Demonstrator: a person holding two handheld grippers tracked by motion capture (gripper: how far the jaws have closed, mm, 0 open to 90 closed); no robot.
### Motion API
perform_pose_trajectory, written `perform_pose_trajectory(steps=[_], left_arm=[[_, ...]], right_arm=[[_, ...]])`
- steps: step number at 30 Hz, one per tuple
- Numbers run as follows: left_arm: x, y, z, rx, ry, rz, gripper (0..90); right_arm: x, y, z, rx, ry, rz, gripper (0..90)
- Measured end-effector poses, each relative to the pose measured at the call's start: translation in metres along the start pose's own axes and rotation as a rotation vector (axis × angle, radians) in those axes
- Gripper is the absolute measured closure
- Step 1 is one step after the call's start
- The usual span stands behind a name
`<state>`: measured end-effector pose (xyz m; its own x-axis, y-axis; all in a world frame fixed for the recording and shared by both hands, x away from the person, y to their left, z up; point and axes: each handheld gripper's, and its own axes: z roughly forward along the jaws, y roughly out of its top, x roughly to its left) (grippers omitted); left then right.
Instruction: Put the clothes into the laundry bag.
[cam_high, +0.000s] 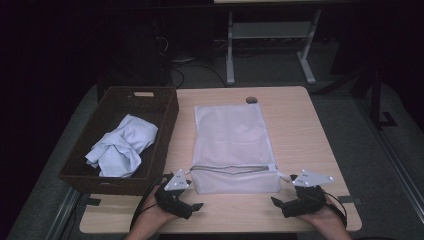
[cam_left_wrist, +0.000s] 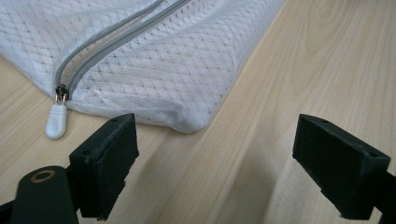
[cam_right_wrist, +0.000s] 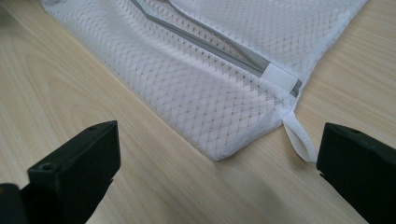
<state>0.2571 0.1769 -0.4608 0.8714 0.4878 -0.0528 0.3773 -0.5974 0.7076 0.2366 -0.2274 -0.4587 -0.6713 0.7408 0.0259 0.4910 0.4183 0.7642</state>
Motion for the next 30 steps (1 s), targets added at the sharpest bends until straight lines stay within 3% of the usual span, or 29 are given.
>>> perform_pose_trajectory(steps=[16,22,30], left_arm=[[0.003,0.0,0.0,-0.019,-0.006,-0.031,13.9],[0.004,-0.003,0.001,-0.019,-0.01,-0.023,13.9],[0.004,-0.003,0.001,-0.042,-0.011,-0.026,13.9]], right_arm=[[-0.006,0.01,0.002,-0.02,0.01,0.019,0.0],[-0.008,0.019,0.001,-0.061,0.019,0.025,0.0],[-0.013,0.027,0.005,-0.067,0.024,0.038,0.0]])
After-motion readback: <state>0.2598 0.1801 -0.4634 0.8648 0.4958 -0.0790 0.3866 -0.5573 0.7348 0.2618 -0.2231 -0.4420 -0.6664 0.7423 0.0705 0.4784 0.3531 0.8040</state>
